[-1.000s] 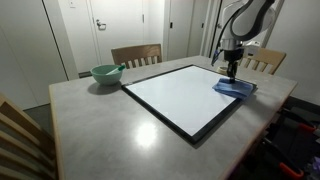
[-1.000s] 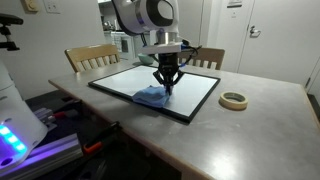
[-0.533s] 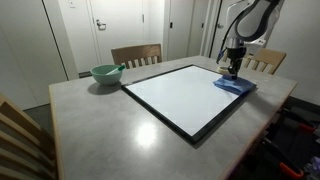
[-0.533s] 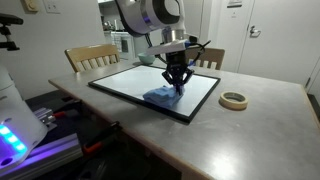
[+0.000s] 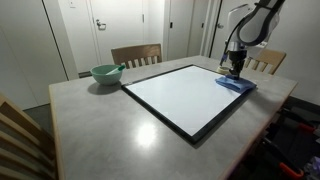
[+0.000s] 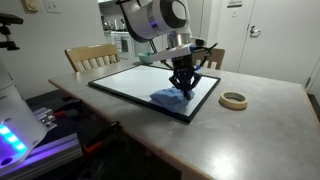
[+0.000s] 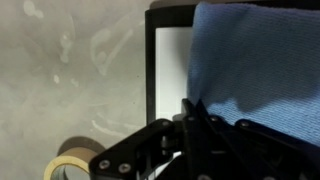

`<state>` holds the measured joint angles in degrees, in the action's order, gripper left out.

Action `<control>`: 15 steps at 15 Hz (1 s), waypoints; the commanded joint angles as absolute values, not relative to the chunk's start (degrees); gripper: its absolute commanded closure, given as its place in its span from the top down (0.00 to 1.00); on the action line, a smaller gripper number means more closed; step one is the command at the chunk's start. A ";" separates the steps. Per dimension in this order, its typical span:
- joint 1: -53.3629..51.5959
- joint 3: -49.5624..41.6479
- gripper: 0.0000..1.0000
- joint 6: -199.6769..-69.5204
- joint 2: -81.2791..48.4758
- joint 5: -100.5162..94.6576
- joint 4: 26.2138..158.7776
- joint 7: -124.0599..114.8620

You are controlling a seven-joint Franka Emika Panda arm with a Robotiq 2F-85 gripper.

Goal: Use the blue towel to wipe the white board

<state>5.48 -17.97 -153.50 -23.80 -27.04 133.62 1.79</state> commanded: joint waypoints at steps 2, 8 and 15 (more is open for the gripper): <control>4.49 -20.69 0.01 -155.05 -27.09 -31.41 130.44 -0.85; 5.54 -18.66 0.28 -155.74 -28.50 -29.92 128.55 1.88; 4.66 -13.95 0.72 -145.37 -14.18 -28.59 133.06 11.26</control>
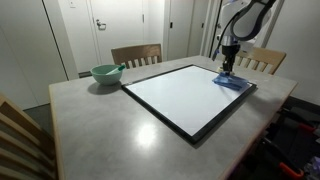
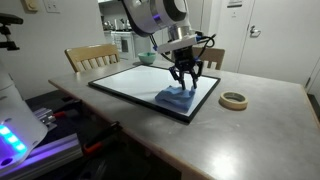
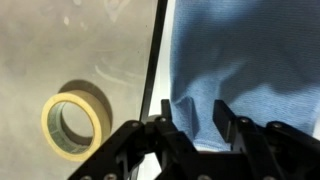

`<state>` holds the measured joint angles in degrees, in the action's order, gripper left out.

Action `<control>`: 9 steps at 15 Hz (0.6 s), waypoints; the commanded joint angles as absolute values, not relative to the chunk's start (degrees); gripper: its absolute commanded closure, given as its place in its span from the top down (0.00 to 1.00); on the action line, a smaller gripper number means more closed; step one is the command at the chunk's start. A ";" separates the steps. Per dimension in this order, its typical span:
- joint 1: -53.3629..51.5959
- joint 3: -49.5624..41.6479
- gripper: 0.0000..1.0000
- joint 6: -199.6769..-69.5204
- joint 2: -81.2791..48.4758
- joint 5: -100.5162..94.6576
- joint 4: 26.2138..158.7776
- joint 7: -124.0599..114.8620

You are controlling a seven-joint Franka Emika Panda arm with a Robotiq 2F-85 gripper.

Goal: Use the blue towel to wipe the white board

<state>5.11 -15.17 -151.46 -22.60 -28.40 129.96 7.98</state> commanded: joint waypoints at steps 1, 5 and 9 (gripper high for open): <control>4.37 -13.47 0.78 -142.75 -11.84 -28.93 133.17 11.45; 4.38 -10.25 1.00 -132.31 -4.60 -27.75 132.28 13.47; 4.50 -7.37 1.00 -127.76 0.16 -22.66 133.46 20.33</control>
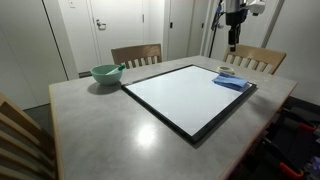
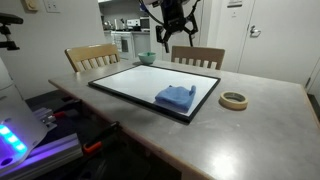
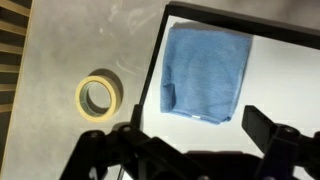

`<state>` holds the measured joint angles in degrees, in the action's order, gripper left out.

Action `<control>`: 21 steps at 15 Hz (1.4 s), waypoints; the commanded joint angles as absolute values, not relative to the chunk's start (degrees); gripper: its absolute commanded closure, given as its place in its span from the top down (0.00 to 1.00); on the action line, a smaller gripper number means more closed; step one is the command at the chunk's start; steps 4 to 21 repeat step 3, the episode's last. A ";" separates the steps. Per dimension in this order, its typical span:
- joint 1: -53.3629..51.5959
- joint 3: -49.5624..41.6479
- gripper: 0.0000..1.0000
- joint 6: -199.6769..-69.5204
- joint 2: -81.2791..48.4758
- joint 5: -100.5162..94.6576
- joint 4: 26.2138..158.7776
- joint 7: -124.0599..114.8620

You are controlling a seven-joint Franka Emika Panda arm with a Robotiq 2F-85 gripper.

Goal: Use the blue towel to wipe the white board

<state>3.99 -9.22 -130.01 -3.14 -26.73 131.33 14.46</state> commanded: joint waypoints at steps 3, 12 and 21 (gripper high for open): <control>4.66 -6.77 1.00 -128.75 1.11 -17.34 134.60 27.06; 4.66 -6.77 1.00 -128.75 1.11 -17.34 134.60 27.06; 4.66 -6.77 1.00 -128.75 1.11 -17.34 134.60 27.06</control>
